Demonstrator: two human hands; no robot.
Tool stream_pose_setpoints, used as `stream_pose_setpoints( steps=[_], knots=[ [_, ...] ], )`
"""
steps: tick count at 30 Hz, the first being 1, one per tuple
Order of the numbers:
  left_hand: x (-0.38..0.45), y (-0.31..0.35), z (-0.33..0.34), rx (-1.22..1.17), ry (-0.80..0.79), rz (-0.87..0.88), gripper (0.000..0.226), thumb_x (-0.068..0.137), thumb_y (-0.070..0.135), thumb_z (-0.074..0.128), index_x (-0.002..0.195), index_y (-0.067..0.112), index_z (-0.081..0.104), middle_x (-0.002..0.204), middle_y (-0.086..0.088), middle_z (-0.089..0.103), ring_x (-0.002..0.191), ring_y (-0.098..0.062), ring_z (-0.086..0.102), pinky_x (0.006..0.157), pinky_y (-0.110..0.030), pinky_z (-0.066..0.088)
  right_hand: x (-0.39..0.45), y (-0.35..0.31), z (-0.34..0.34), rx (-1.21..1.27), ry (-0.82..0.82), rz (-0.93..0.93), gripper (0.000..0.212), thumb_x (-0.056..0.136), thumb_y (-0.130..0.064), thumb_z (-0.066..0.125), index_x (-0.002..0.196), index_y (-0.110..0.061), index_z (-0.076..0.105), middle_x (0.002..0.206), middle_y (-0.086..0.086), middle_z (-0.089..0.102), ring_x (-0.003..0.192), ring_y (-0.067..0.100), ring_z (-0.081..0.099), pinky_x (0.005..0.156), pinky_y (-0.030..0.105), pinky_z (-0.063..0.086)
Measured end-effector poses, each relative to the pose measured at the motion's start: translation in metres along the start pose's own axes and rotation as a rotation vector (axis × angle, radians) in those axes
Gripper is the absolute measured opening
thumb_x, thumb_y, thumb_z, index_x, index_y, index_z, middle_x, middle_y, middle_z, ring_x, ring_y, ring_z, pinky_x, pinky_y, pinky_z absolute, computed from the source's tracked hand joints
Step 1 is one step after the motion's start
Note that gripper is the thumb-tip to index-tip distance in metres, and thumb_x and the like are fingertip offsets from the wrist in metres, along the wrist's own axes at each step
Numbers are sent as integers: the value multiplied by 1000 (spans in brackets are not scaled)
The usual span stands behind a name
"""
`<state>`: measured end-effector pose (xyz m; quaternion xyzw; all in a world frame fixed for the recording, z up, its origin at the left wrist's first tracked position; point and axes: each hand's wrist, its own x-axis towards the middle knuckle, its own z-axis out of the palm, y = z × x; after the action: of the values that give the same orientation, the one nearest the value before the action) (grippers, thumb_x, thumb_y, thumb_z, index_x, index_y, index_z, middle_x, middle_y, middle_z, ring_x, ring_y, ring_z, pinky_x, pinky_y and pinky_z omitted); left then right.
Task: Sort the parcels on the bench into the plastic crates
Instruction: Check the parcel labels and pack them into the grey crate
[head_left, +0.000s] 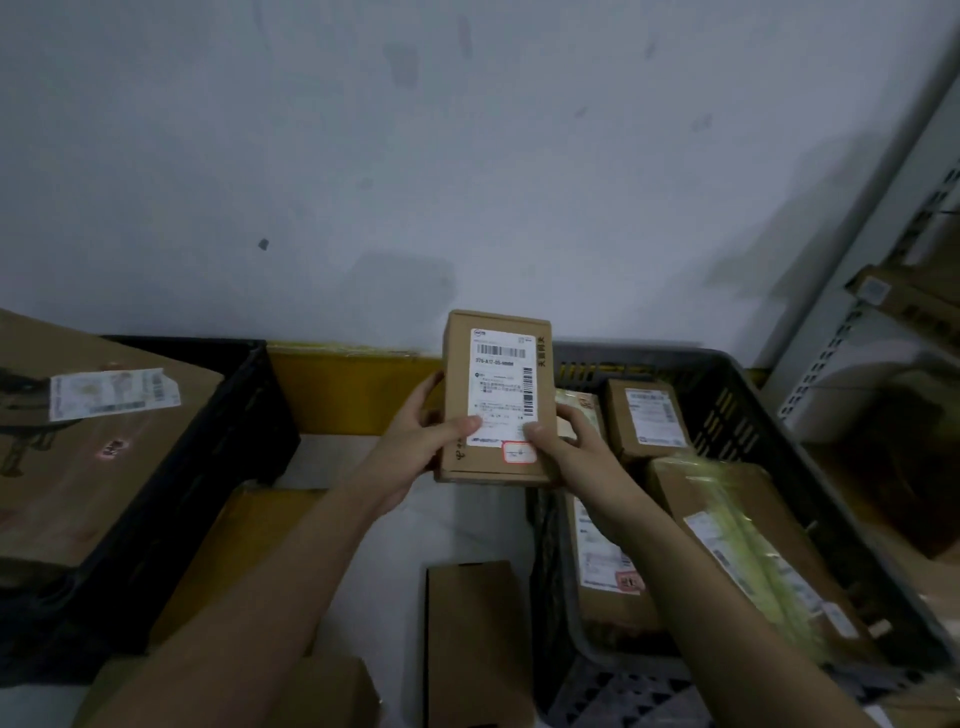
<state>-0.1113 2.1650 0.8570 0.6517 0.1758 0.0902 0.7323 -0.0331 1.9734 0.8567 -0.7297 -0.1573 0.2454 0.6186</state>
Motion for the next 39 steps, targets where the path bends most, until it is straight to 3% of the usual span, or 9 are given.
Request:
stream_pose_setpoints(
  steps=[5, 10, 14, 19, 23, 29, 31, 36, 39],
  knots=[
    [11, -4, 56, -66, -77, -36, 41, 96, 49, 53, 136, 38, 51, 127, 3, 65, 116, -19, 62, 95, -46, 53, -13, 6, -63, 74, 160, 23, 43, 94, -39, 62, 133, -31, 45, 116, 3, 69, 96, 20, 74, 85, 46, 60],
    [15, -30, 106, 251, -10, -85, 52, 105, 37, 41, 155, 26, 28, 155, -2, 37, 137, -22, 42, 111, -40, 37, -27, 23, -119, -17, 332, 181, 47, 97, -42, 59, 138, -28, 40, 116, 4, 64, 95, 22, 68, 69, 36, 57],
    [12, -56, 135, 397, -102, -106, 67, 105, 20, 46, 158, 25, 7, 161, 1, 26, 142, -19, 35, 101, -24, 31, -34, 33, -138, -180, 297, 302, 45, 98, -39, 57, 136, -23, 39, 103, 1, 60, 86, 17, 61, 58, 31, 48],
    [14, -71, 146, 575, -101, -79, 98, 95, 17, 56, 151, 47, -19, 154, -4, 41, 101, -18, 63, 83, -40, 57, -41, 34, -136, -440, 98, 331, 18, 100, -26, 57, 115, -23, 48, 101, -6, 62, 85, 10, 63, 59, 21, 52],
    [9, -71, 148, 550, -58, -52, 97, 95, 15, 56, 147, 51, -17, 136, -8, 58, 100, -25, 65, 82, -39, 55, -35, 53, -121, -694, -24, 444, 36, 100, -26, 56, 130, -7, 53, 125, 12, 61, 104, 28, 65, 73, 37, 62],
    [12, -80, 147, 523, -20, -41, 83, 100, 14, 44, 144, 58, -11, 128, -1, 62, 91, -20, 65, 67, -28, 50, -16, 84, -108, -1108, -41, 246, 79, 83, -18, 67, 150, -25, 26, 143, 14, 41, 119, 30, 56, 90, 42, 53],
    [15, -85, 145, 519, -23, -41, 81, 101, 17, 44, 148, 54, -12, 130, -1, 62, 90, -18, 65, 64, -24, 48, -8, 86, -107, -1144, -66, 245, 68, 86, -20, 65, 147, -24, 35, 140, 11, 44, 115, 28, 58, 87, 39, 53],
    [14, -76, 136, 599, -62, -71, 65, 103, 53, 34, 153, 48, -8, 157, 2, 36, 134, -21, 48, 110, -36, 39, 9, 72, -112, -1196, 26, 91, 25, 91, -29, 53, 114, -20, 59, 115, 5, 62, 98, 23, 61, 70, 33, 48],
    [14, -68, 104, 674, 89, -104, 61, 105, 48, 30, 159, 30, 8, 162, -3, 27, 145, -24, 33, 116, -39, 29, 14, 39, -99, -1075, 70, -90, 19, 97, -26, 51, 106, -13, 60, 107, 7, 62, 88, 23, 61, 65, 33, 47]
  ],
)
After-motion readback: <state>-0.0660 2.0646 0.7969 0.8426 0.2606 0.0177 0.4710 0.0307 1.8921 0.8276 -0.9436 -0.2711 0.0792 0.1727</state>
